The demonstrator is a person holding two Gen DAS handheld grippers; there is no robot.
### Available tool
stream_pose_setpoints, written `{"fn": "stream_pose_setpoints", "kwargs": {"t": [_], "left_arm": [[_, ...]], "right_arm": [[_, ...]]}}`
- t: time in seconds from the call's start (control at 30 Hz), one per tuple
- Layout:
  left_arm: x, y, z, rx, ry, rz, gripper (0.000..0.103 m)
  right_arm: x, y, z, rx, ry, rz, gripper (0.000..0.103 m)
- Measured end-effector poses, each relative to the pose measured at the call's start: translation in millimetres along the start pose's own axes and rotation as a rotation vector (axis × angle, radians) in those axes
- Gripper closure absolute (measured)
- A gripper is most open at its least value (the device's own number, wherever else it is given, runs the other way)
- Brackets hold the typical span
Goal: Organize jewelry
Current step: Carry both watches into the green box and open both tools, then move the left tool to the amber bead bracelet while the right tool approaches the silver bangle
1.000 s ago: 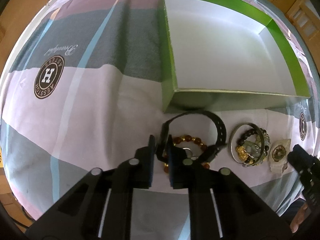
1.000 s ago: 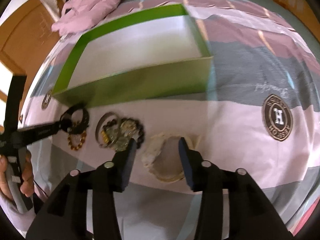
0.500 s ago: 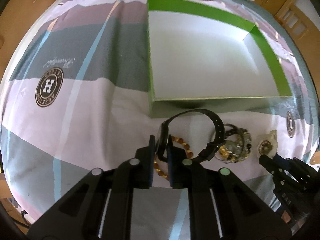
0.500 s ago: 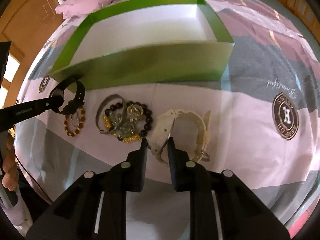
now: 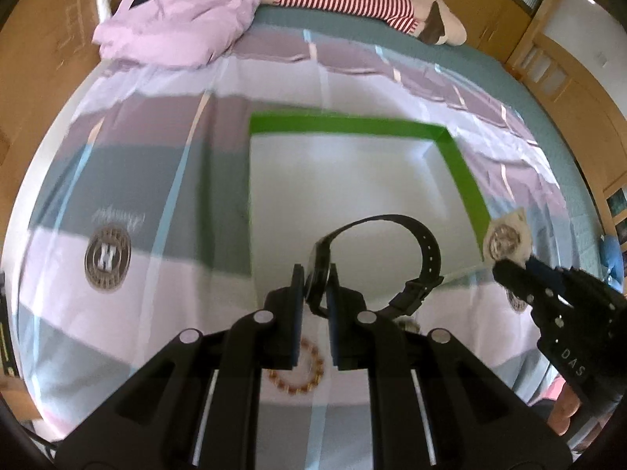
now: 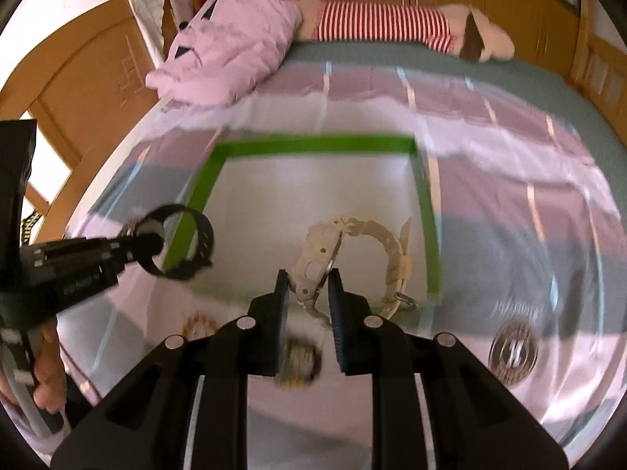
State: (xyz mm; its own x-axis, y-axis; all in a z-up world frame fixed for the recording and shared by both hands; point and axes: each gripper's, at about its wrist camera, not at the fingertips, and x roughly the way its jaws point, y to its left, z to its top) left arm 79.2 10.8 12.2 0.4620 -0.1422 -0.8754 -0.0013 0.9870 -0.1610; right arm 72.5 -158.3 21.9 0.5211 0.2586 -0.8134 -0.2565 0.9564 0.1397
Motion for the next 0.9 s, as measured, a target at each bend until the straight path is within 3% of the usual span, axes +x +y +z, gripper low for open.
{"fn": "stream_pose_setpoints", "kwargs": {"t": [0.17, 0.33, 0.47, 0.5, 0.67, 0.83, 0.9], "left_arm": [[24.8, 9.4, 13.5, -0.022, -0.036, 0.043, 0.092], [58.6, 16.2, 11.1, -0.034, 0.029, 0.042, 0.092], [63.6, 16.0, 10.0, -0.027, 0.03, 0.059, 0.084], [61.0, 16.3, 10.0, -0.03, 0.026, 0.052, 0.083], [39.6, 15.5, 6.5, -0.031, 0.038, 0.014, 0.08], [19.6, 13.0, -22.3, 0.038, 0.083, 0.005, 0.077], [22.1, 15.5, -37.3, 0.06, 0.121, 0.021, 0.074]], "right_arm": [[40.7, -18.8, -4.7, 0.009, 0.024, 0.017, 0.083], [75.8, -23.0, -5.1, 0.022, 0.062, -0.003, 0.082], [60.8, -20.2, -5.9, 0.013, 0.025, 0.0, 0.06], [56.5, -21.2, -5.7, 0.019, 0.019, 0.006, 0.059], [33.9, -19.9, -12.3, 0.034, 0.081, 0.098, 0.059], [34.8, -0.7, -44.7, -0.06, 0.204, 0.131, 0.059], [50.0, 0.8, -61.9, -0.074, 0.249, 0.115, 0.071]]}}
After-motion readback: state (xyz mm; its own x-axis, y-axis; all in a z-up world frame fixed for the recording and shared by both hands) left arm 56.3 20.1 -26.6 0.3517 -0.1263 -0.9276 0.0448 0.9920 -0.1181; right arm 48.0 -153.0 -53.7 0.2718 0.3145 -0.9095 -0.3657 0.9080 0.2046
